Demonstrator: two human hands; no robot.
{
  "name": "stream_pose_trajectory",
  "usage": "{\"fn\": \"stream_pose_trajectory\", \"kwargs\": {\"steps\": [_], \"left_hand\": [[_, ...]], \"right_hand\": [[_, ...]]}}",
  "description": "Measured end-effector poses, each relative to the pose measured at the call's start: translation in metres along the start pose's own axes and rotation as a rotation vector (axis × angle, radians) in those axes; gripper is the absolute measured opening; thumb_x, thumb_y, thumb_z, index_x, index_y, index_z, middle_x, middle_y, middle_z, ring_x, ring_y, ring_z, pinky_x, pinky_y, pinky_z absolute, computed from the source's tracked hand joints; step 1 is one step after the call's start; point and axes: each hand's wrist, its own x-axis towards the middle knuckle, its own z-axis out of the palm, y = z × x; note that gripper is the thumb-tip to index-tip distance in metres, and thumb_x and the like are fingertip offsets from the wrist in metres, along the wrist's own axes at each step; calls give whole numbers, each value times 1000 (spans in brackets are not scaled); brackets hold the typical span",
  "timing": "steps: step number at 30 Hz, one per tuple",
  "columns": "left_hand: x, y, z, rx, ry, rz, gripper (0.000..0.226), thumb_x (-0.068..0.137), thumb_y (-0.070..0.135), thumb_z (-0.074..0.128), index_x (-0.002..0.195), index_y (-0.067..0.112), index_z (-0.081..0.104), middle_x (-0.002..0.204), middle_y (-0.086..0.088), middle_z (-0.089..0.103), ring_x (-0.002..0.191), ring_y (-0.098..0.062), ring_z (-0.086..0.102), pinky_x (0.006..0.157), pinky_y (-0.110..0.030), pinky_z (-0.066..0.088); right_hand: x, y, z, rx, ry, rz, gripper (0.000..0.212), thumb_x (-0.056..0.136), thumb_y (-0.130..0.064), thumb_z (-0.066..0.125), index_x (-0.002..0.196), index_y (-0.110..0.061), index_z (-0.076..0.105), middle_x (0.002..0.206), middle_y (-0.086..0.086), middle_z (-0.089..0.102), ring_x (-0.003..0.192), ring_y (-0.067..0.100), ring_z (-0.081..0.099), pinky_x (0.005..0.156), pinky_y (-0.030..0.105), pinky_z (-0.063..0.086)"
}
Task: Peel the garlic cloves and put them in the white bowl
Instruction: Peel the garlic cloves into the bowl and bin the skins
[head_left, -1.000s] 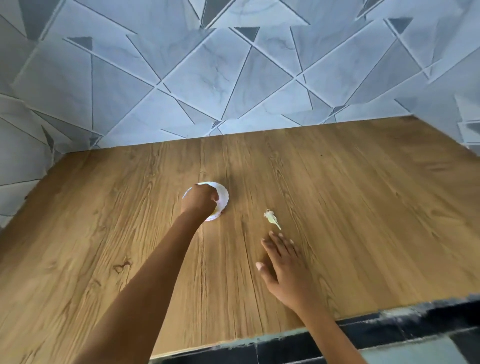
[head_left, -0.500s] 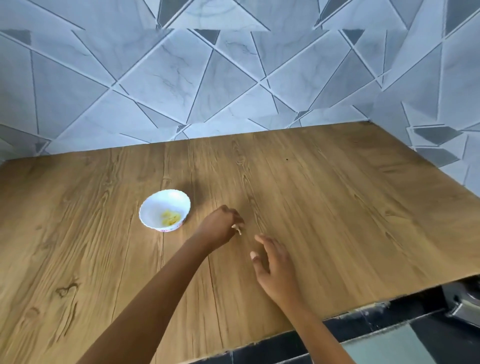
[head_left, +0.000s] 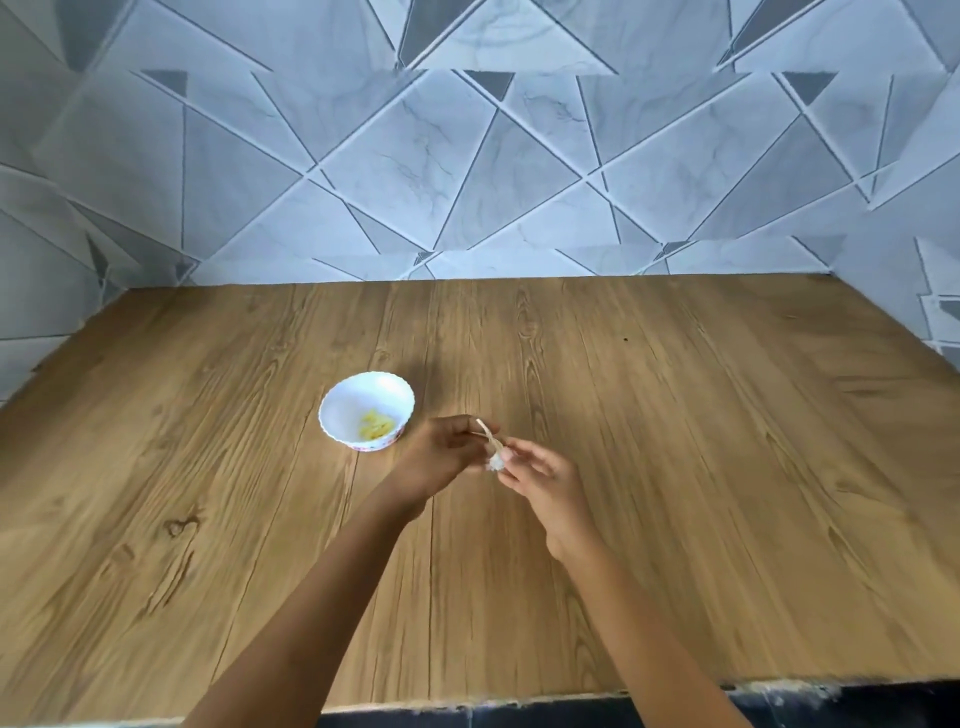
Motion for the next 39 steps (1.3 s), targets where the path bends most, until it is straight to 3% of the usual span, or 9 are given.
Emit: {"fn": "stream_pose_trajectory", "kwargs": {"steps": [4,10,15,17,20,25,28,34,39], "left_hand": [[-5,-5,-1,23,133,-26,11,86,6,65,96,8,70,93,-16,71,82,-24,66,76,-31,54],[-11,-9,0,-88,144,-108,3,86,10,68,87,9,70,74,-3,70,62,-6,60,56,-14,46],[-12,-11,2,-345,166,-181,14,88,4,63,101,1,61,90,-15,70,77,-19,67,75,-27,57],[-13,-12,6,-176,236,-126,23,85,6,67,107,8,58,92,-10,69,76,-18,68,78,-33,58],[-13,-12,3,446,353,137,35,81,17,72,114,23,61,102,7,63,80,-8,64,74,-27,53],[-7,-4,0,791,110,378,17,87,15,66,101,21,73,100,7,72,92,-10,63,81,-28,49],[-5,-7,3,807,138,339,13,87,15,63,95,21,72,91,7,72,85,-10,63,74,-31,51],[-3,-14,8,647,193,235,7,89,9,62,91,10,68,80,9,65,73,0,55,60,-3,37],[-4,-8,0,410,321,139,7,91,11,59,89,4,62,80,2,68,70,3,57,63,-2,39]], "right_hand": [[-1,3,4,41,-1,19,18,86,-6,65,103,-12,67,91,0,71,85,8,69,71,16,53],[-2,10,7,-26,-4,-47,19,83,-8,69,98,-20,67,90,-6,72,83,3,69,76,16,53],[-3,13,7,-23,-42,-45,21,83,-4,68,98,-19,67,84,-9,72,85,3,68,80,20,54],[-1,15,5,-68,-14,-49,21,84,-5,68,101,-17,67,88,-7,71,86,7,68,83,25,55],[4,19,-1,-301,11,-135,29,85,-8,68,114,-11,66,99,0,70,92,10,66,87,26,53],[10,19,-5,-521,17,-261,32,86,-7,66,118,-5,64,109,5,69,93,9,63,75,3,44],[11,22,-7,-552,24,-274,32,87,-7,64,119,-6,63,112,6,68,99,10,63,77,4,44],[12,24,-5,-551,16,-288,28,89,-9,62,117,-9,65,109,2,68,92,2,60,72,1,42],[19,31,-8,-629,44,-313,24,90,-11,62,113,-15,67,109,3,67,93,7,62,77,9,47]]}}
